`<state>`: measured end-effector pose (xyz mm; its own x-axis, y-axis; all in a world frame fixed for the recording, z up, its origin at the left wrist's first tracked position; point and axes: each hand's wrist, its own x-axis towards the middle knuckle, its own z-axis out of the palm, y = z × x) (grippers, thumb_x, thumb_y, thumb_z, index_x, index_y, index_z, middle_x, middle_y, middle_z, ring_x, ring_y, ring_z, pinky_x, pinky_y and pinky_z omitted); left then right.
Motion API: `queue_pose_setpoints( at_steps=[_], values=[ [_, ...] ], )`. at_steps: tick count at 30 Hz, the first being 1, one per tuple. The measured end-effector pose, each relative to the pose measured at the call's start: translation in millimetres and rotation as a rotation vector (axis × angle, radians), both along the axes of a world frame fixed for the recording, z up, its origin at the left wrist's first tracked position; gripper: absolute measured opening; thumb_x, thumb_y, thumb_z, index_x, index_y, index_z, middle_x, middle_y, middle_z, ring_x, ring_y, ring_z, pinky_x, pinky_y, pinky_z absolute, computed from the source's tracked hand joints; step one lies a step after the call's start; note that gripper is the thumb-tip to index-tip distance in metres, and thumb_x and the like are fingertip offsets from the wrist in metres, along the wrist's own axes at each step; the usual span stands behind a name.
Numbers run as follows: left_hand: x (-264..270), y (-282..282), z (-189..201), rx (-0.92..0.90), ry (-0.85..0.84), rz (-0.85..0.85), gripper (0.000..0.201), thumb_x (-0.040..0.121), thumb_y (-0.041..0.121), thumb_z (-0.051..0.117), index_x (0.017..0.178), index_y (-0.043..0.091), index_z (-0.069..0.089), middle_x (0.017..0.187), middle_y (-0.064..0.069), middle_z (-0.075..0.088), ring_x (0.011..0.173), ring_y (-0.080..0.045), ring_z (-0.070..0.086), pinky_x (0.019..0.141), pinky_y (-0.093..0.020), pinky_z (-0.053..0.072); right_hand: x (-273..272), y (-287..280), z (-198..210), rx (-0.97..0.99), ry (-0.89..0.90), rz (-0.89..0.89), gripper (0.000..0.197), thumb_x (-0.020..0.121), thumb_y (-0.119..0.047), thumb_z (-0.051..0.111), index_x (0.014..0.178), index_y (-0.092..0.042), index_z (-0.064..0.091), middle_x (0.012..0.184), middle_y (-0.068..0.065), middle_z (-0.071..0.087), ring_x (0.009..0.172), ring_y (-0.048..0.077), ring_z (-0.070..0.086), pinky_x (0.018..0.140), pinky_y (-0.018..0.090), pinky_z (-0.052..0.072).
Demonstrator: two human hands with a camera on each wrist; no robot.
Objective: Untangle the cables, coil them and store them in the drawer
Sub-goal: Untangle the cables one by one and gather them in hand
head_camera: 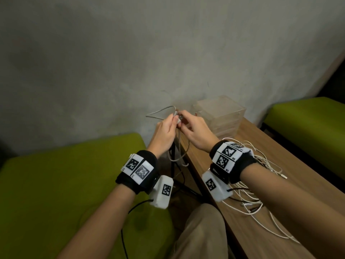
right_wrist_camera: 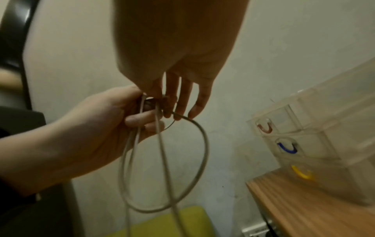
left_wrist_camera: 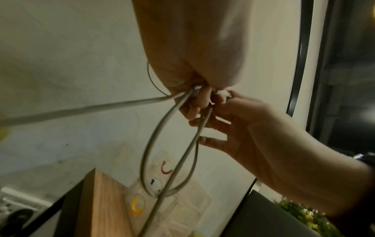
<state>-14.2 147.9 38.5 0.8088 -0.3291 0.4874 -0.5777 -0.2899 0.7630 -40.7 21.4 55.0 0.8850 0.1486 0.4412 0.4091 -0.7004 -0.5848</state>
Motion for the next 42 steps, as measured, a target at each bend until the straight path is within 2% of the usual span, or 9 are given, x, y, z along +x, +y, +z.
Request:
queue_pose_setpoints(
  at_steps=[5, 10, 17, 24, 27, 31, 36, 39, 42],
  values=[
    [8, 13, -3, -0.036, -0.010, 0.057, 0.031, 0.100, 0.021, 0.029, 0.074, 0.024, 0.046, 0.068, 0.001, 0.062, 0.041, -0.002, 0.040, 0.049, -0.022, 0.031, 7, -28, -10, -0.156, 0.087, -0.211, 0.013, 0.085, -0.017, 0.064, 0.088, -0.007, 0.072, 0.089, 0.009, 0.072, 0.082, 0.016, 0.063, 0.079, 0.019, 0.041],
    [6, 11, 7, -0.027, -0.036, 0.097, 0.030, 0.100, 0.020, 0.028, 0.076, 0.018, 0.046, 0.068, 0.000, 0.062, 0.050, 0.005, 0.048, 0.058, -0.021, 0.036, 3, -30, -24, -0.557, 0.352, -0.043, 0.019, 0.083, -0.009, 0.057, 0.087, -0.020, 0.072, 0.103, 0.006, 0.068, 0.097, 0.024, 0.063, 0.087, 0.038, 0.051],
    [9, 7, -1, 0.304, -0.033, -0.017, 0.026, 0.100, 0.030, 0.027, 0.087, 0.023, 0.049, 0.071, -0.011, 0.065, 0.069, -0.024, 0.063, 0.070, -0.042, 0.047, 7, -15, 5, -0.121, 0.006, 0.027, 0.044, 0.079, -0.010, 0.054, 0.123, -0.010, 0.050, 0.121, 0.007, 0.055, 0.111, 0.015, 0.051, 0.095, 0.026, 0.038],
    [5, -1, 16, -0.017, -0.125, 0.051, 0.029, 0.100, 0.019, 0.031, 0.105, 0.001, 0.053, 0.060, 0.013, 0.048, 0.050, 0.001, 0.053, 0.048, -0.010, 0.034, -2, -2, 5, 0.169, 0.064, 0.086, 0.022, 0.091, -0.027, 0.044, 0.109, -0.017, 0.053, 0.089, 0.003, 0.069, 0.081, 0.021, 0.065, 0.076, 0.035, 0.049],
    [7, -2, 21, 0.022, -0.133, 0.034, 0.030, 0.100, 0.021, 0.031, 0.109, 0.001, 0.051, 0.058, 0.015, 0.045, 0.047, -0.004, 0.047, 0.047, -0.011, 0.033, -5, 2, 1, 0.142, 0.099, 0.098, 0.028, 0.096, -0.027, 0.044, 0.120, -0.014, 0.053, 0.075, 0.001, 0.067, 0.067, 0.015, 0.065, 0.074, 0.031, 0.052],
    [7, 1, 23, -0.066, -0.237, 0.145, 0.036, 0.098, 0.026, 0.028, 0.098, 0.000, 0.053, 0.055, 0.015, 0.040, 0.047, -0.016, 0.046, 0.049, -0.025, 0.033, -2, -6, -8, 0.047, 0.139, -0.023, 0.022, 0.097, -0.017, 0.041, 0.089, -0.017, 0.061, 0.055, -0.006, 0.052, 0.053, 0.012, 0.054, 0.064, 0.034, 0.047],
    [14, 6, 29, -0.281, -0.112, 0.119, 0.024, 0.098, 0.026, 0.026, 0.094, 0.010, 0.043, 0.067, 0.013, 0.040, 0.049, -0.002, 0.040, 0.052, -0.019, 0.030, 4, -24, -32, -0.458, 0.607, -0.115, 0.038, 0.098, -0.036, 0.035, 0.114, -0.007, 0.053, 0.114, 0.016, 0.061, 0.105, 0.031, 0.058, 0.090, 0.040, 0.047],
    [13, 3, 28, -0.257, -0.065, 0.079, 0.019, 0.097, 0.027, 0.026, 0.097, 0.014, 0.040, 0.081, 0.014, 0.047, 0.062, 0.000, 0.047, 0.058, -0.022, 0.038, 4, -15, -17, -0.298, 0.339, -0.110, 0.040, 0.099, -0.030, 0.034, 0.132, -0.010, 0.044, 0.131, 0.012, 0.053, 0.121, 0.026, 0.049, 0.102, 0.040, 0.039],
    [8, -4, 23, -0.274, -0.022, 0.045, 0.014, 0.100, 0.017, 0.028, 0.099, 0.013, 0.040, 0.087, 0.013, 0.051, 0.081, 0.010, 0.055, 0.075, -0.012, 0.046, 0, 4, 6, -0.087, 0.053, 0.019, 0.028, 0.098, -0.018, 0.037, 0.118, -0.012, 0.056, 0.109, 0.004, 0.062, 0.100, 0.012, 0.056, 0.090, 0.030, 0.042]
  ],
)
